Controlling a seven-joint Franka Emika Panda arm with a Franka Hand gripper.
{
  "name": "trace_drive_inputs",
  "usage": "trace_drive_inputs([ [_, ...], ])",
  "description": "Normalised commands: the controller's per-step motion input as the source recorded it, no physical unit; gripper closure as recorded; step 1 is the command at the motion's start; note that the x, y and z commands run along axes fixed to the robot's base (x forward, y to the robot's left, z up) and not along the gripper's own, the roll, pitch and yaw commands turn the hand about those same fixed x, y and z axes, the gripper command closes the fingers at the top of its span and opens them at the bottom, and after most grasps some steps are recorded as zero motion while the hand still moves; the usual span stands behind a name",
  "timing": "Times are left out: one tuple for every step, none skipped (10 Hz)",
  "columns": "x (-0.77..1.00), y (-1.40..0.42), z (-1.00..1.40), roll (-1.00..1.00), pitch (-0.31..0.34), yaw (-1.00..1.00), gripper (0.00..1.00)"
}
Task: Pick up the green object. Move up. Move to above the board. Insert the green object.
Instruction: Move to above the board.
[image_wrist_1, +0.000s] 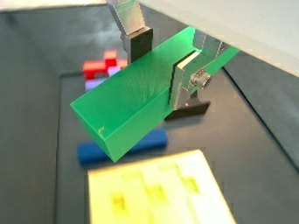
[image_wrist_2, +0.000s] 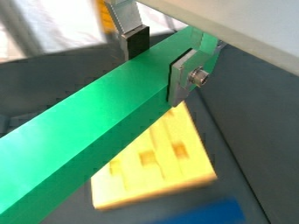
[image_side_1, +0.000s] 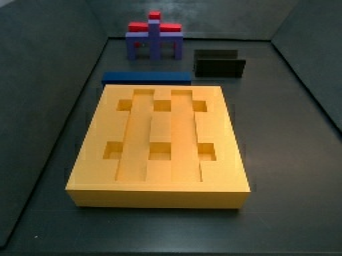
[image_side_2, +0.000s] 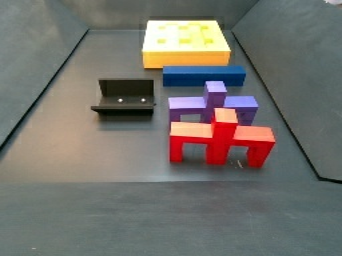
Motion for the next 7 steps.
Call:
trace_drive_inputs([
  [0.32,-0.71,0.12,0.02,0.108,1.00,1.00],
  [0.21,-0.39,0.07,0.03,0.114,1.00,1.00],
  [0.10,-0.19,0.05,0.02,0.113,1.00,1.00],
  [0.07,-0.14,0.04,0.03,0.115,1.00,1.00],
  [0.07,-0.09,0.03,0.03,0.130,1.00,1.00],
  [0.08,-0.07,0.03,0.03,0.139,1.00,1.00],
  [0.08,-0.06,0.03,0.04,0.162,1.00,1.00],
])
